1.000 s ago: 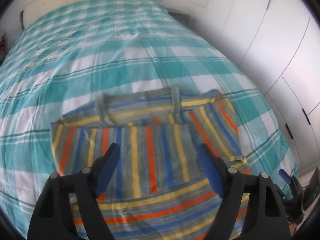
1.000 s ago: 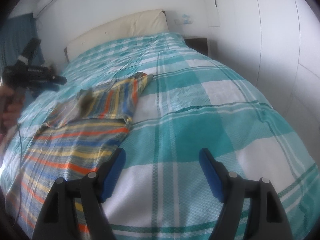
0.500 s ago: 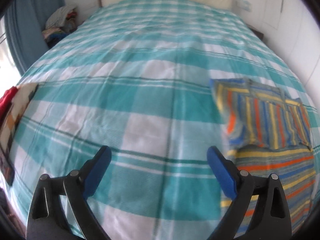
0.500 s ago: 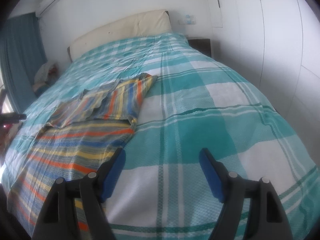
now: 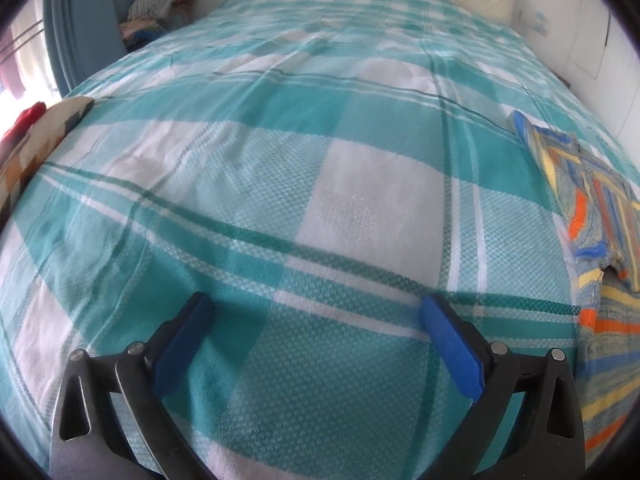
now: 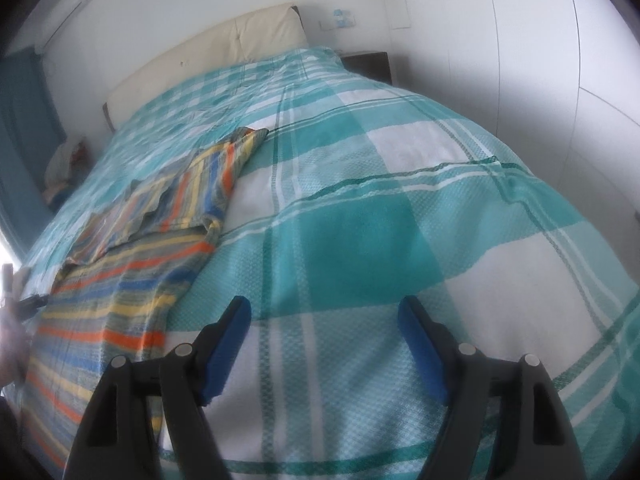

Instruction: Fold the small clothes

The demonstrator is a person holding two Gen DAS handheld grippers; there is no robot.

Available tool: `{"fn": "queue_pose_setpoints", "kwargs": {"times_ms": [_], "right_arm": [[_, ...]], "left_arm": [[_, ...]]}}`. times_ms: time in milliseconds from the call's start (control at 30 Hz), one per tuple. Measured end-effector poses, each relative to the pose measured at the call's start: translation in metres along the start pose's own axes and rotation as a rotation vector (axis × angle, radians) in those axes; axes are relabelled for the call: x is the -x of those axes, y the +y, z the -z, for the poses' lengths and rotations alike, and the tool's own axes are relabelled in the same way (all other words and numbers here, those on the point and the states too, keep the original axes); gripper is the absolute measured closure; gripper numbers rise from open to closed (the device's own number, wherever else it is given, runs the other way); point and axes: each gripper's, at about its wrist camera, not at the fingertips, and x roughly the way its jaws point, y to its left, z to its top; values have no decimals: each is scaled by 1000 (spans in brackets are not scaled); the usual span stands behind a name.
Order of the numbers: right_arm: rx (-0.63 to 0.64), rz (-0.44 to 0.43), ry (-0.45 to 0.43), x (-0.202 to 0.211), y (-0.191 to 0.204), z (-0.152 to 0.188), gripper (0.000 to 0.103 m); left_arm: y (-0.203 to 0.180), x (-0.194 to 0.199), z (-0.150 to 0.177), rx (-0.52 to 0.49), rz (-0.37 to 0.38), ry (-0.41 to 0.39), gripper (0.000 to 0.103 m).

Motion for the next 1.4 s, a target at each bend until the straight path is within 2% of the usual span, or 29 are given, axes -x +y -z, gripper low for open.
{"fn": "queue_pose_setpoints", "kwargs": {"times_ms": [167, 467, 800, 1400], "right_arm": [[32, 4, 7, -6, 4, 4, 14], [78, 27, 32, -16, 17, 5, 3], [97, 59, 37, -20, 21, 6, 2], [92, 49, 34, -20, 21, 5, 1]], "left_arm": [[4, -2, 1, -2, -3, -2, 0], [5, -2, 1, 0, 0, -1, 0], [5, -2, 1, 0, 0, -1, 0], [5, -2, 1, 0, 0, 0, 0]]}}
